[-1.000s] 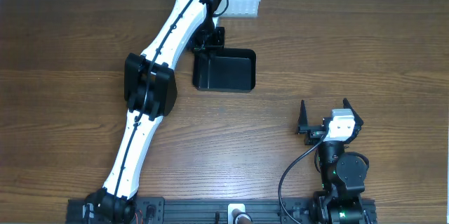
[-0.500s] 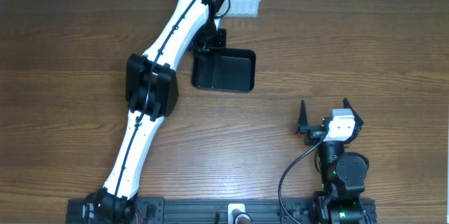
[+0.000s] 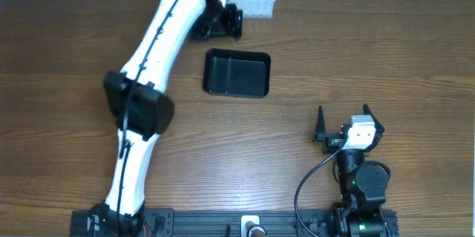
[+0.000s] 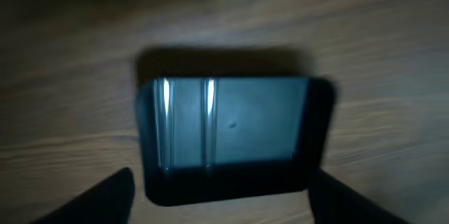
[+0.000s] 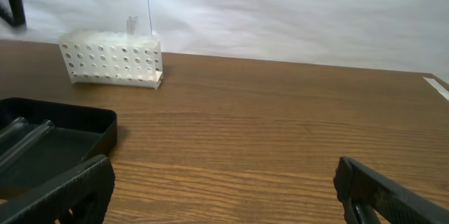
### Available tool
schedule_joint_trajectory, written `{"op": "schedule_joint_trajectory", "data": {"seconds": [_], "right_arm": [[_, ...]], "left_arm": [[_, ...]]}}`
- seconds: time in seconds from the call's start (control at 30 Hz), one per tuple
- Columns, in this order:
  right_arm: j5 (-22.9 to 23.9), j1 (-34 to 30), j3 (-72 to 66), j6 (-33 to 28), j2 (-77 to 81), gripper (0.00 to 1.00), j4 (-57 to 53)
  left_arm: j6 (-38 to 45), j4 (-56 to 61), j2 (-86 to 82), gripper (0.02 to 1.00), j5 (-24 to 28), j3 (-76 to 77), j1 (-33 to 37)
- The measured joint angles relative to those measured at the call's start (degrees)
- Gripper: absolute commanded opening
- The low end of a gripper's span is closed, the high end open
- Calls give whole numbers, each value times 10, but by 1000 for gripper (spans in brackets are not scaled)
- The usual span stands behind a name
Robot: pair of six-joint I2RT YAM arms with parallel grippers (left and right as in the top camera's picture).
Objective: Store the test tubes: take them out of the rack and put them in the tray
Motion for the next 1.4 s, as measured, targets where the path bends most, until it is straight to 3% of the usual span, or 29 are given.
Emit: {"op": "schedule_joint_trajectory", "data": {"seconds": [0.1, 0.33, 0.77, 1.13, 1.4], "right_arm": [[0, 0, 0, 0, 0, 993, 0], [0, 0, 0, 0, 0, 991, 0], [0, 0, 0, 0, 0, 993, 0], [0, 0, 0, 0, 0, 991, 0], [0, 0, 0, 0, 0, 991, 0]], "left_arm": [[-7, 10, -40, 915, -17, 1, 8], [-29, 49, -140, 998, -80, -42, 17], [-33, 397, -462, 998, -138, -521, 31], [-33, 649, -648, 998, -144, -794, 66], [-33, 876, -816, 998, -103, -1006, 135]]}}
